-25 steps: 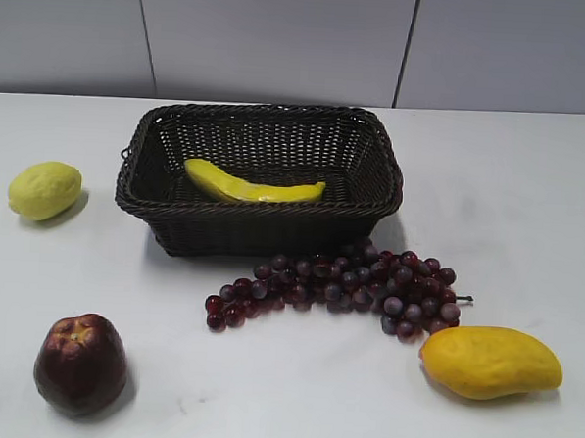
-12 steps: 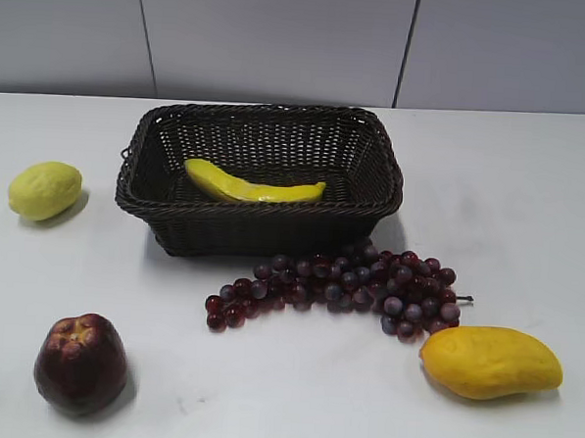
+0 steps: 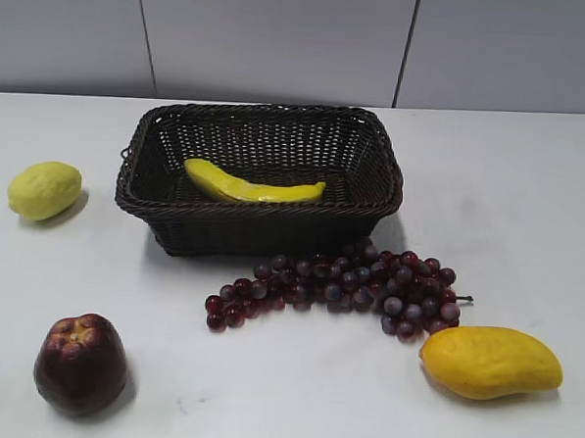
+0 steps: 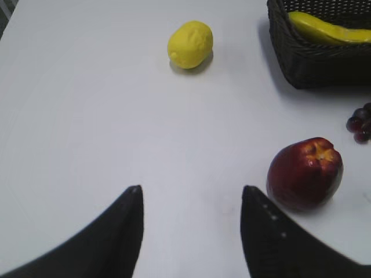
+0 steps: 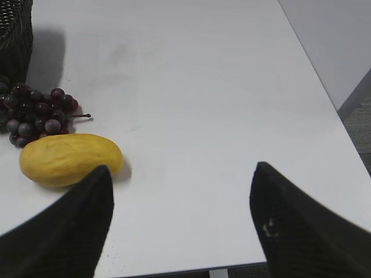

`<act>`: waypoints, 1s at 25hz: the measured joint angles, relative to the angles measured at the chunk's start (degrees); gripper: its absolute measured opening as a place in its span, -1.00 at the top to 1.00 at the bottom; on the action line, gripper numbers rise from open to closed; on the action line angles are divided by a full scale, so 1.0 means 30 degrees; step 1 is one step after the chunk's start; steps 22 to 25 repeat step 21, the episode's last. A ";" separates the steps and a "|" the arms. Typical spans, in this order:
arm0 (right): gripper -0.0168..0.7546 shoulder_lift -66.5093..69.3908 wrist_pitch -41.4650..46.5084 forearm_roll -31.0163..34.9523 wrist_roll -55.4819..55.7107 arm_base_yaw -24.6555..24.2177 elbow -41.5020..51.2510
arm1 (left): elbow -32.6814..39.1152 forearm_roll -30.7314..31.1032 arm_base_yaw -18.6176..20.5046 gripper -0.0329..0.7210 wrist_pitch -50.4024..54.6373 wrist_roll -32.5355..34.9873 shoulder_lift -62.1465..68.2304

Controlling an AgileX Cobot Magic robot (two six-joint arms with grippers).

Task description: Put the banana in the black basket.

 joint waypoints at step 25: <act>-0.56 0.0000 0.0000 0.0000 0.0000 0.0000 0.0000 | 0.0000 -0.0034 0.0000 -0.37 0.0065 -0.0018 -0.2452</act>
